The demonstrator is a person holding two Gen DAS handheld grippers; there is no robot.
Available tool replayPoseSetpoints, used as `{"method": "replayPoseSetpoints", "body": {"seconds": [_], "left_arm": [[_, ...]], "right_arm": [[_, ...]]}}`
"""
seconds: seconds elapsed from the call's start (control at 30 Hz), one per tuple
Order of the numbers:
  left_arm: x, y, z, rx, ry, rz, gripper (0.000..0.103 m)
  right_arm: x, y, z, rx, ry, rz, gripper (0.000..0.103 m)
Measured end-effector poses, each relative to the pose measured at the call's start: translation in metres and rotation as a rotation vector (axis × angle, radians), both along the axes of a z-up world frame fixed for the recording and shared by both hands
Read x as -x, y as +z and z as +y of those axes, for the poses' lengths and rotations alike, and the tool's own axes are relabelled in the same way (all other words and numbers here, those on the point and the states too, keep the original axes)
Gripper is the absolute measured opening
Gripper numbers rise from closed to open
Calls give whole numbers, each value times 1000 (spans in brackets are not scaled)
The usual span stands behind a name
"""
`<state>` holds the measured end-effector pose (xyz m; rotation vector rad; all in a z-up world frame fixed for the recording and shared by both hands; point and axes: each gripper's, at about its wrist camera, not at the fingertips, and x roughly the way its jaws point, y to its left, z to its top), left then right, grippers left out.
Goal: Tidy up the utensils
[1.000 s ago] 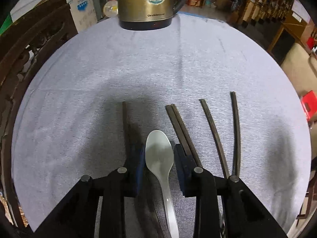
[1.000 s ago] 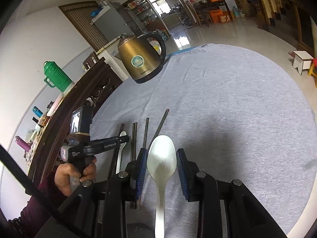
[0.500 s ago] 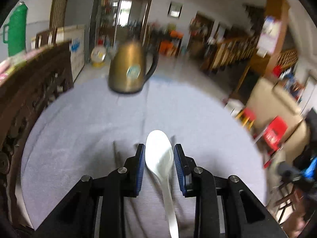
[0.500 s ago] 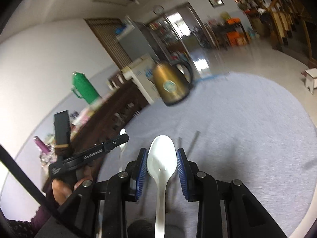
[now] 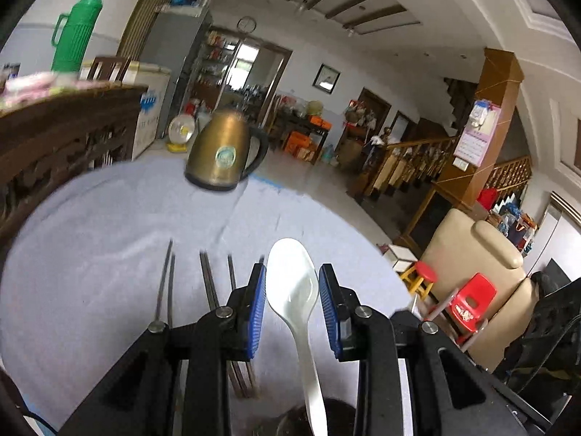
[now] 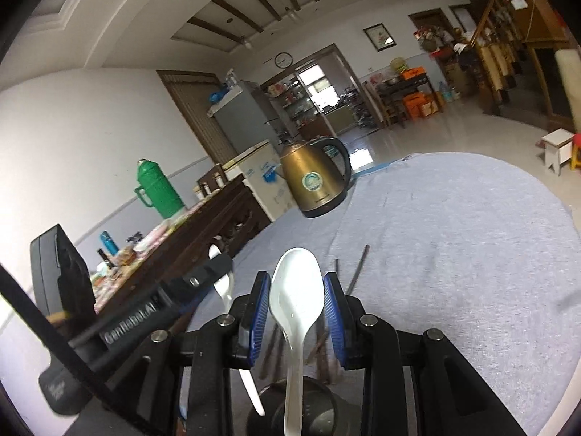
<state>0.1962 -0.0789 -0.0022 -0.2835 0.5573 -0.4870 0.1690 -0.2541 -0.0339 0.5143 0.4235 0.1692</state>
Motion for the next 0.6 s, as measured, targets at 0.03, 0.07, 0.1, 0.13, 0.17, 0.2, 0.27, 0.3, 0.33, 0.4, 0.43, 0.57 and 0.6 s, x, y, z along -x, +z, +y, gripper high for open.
{"method": "replayPoseSetpoints", "body": {"seconds": [0.03, 0.07, 0.1, 0.13, 0.17, 0.2, 0.27, 0.3, 0.33, 0.4, 0.43, 0.57, 0.6], "left_arm": [[2, -4, -1, -6, 4, 8, 31], [4, -9, -2, -27, 16, 3, 31], [11, -9, 0, -38, 21, -1, 31], [16, -11, 0, -50, 21, -5, 31], [18, -12, 0, -59, 17, -5, 31], [21, -13, 1, -64, 14, -5, 31], [25, -15, 1, -79, 2, -8, 31], [27, -18, 1, -84, -5, -8, 31], [29, -19, 2, -87, -13, -6, 31], [33, -21, 4, -98, -42, 3, 31], [36, -21, 6, -104, -55, 8, 31], [53, -14, 25, -110, -77, -14, 34], [58, -11, 32, -115, -72, -30, 39]], "right_arm": [[0, -3, 2, 5, -4, 6, 32], [0, -4, 2, 8, -4, 10, 32], [0, -6, 3, 15, -5, 15, 32], [1, -7, 3, 20, -6, 18, 32], [2, -8, 3, 21, -4, 20, 32], [3, -9, 2, 18, 0, 23, 32], [5, -11, 1, 17, 11, 30, 32], [6, -11, 2, 18, 18, 32, 33], [8, -11, 2, 17, 28, 36, 34], [12, -10, 2, 10, 49, 47, 35], [15, -10, 1, 8, 58, 52, 35], [32, -3, -8, -17, 56, 37, 43], [36, -1, -12, -28, 53, 33, 48]]}}
